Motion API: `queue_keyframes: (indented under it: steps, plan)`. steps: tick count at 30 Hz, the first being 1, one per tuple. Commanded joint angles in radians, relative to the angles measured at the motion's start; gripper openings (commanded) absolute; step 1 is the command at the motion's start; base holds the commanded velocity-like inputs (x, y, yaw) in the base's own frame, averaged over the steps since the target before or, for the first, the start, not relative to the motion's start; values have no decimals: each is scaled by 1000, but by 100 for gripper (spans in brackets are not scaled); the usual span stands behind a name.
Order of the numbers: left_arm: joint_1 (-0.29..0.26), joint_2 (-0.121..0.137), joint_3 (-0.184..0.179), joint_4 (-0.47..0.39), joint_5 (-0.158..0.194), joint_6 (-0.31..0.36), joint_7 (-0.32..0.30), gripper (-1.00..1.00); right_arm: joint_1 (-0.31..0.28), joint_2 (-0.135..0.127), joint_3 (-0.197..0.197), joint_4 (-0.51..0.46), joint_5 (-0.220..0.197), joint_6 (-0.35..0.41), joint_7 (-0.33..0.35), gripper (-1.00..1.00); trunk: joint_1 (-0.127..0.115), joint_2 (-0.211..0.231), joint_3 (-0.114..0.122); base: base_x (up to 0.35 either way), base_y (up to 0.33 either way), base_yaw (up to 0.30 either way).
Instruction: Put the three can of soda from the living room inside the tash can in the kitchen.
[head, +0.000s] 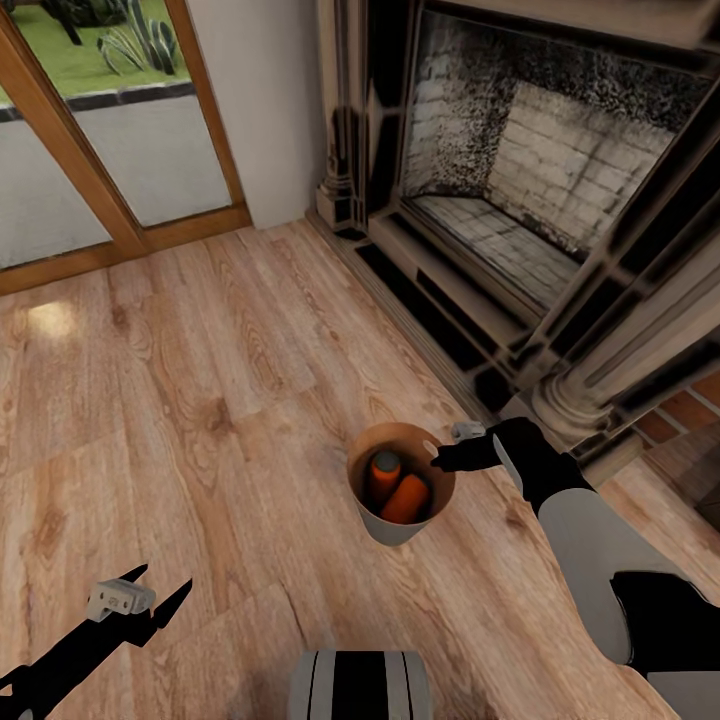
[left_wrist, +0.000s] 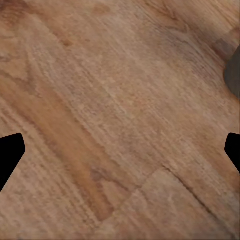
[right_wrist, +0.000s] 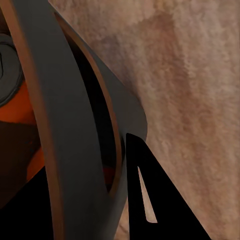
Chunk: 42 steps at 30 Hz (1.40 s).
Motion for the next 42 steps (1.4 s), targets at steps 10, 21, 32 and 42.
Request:
queue_keyframes:
  steps: [10, 21, 32, 42]
  plan:
    - [0, 0, -1, 2, 0, -1, -2, 100, 1, 0, -3, 8, -16, 1, 3, -100, 2, -1, -12, 0, 0, 0]
    - [1, 0, -1, 2, 0, -1, -4, 100, 1, 0, -3, 8, -16, 1, 6, -100, 2, -1, -12, 0, 0, 0]
    - [1, 0, -1, 3, 0, -1, -4, 100, 3, -1, -4, 2, -16, 0, 12, 100, 2, -1, -12, 0, 0, 0]
    - [1, 0, -1, 3, -1, -1, -4, 100, 3, -2, -5, -4, -16, -1, 15, 100, 2, -1, -12, 0, 0, 0]
